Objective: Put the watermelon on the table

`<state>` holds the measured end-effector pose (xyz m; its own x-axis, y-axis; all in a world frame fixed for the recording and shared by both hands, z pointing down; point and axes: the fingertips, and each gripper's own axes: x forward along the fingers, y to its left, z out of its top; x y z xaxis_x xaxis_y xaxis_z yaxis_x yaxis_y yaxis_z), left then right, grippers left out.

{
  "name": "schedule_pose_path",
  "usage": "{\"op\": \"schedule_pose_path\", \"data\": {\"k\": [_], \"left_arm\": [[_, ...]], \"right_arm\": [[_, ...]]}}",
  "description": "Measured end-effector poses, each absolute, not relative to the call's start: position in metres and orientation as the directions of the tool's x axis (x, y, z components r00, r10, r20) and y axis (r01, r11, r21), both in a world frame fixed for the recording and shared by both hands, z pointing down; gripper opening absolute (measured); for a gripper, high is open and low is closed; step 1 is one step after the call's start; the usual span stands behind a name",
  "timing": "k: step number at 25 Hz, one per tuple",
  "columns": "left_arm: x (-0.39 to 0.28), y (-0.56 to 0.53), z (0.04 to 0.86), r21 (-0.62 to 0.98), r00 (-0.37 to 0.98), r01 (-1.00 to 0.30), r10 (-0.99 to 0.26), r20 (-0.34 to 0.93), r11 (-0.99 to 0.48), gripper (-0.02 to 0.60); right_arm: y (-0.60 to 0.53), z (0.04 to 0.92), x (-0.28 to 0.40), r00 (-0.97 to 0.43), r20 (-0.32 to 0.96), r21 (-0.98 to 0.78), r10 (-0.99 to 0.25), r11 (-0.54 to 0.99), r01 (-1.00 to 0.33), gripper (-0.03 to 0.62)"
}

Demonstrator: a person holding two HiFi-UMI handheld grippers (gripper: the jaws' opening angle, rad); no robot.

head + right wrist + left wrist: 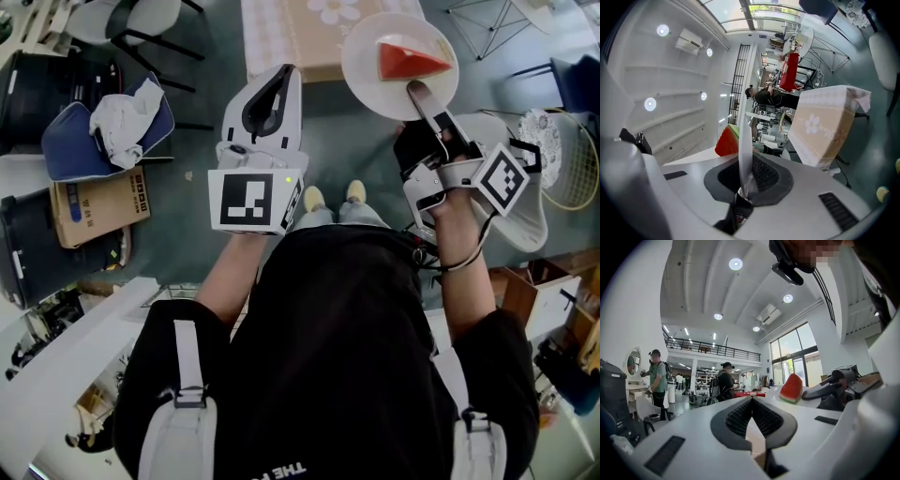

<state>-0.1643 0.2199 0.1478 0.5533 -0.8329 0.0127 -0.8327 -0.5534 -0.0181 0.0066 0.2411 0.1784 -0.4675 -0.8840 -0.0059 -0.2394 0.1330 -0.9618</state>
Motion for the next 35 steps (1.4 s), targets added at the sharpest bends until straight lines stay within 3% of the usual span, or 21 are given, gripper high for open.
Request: {"op": "schedule_pose_path", "data": {"k": [35], "left_arm": [[-0.197, 0.233, 0.133, -0.038, 0.537, -0.844, -0.843, -0.031, -0.536, 0.008]], "right_arm": [[0.242, 0.152, -0.027, -0.503, -0.07, -0.949, -0.861, 0.213, -0.231, 0.029]]}}
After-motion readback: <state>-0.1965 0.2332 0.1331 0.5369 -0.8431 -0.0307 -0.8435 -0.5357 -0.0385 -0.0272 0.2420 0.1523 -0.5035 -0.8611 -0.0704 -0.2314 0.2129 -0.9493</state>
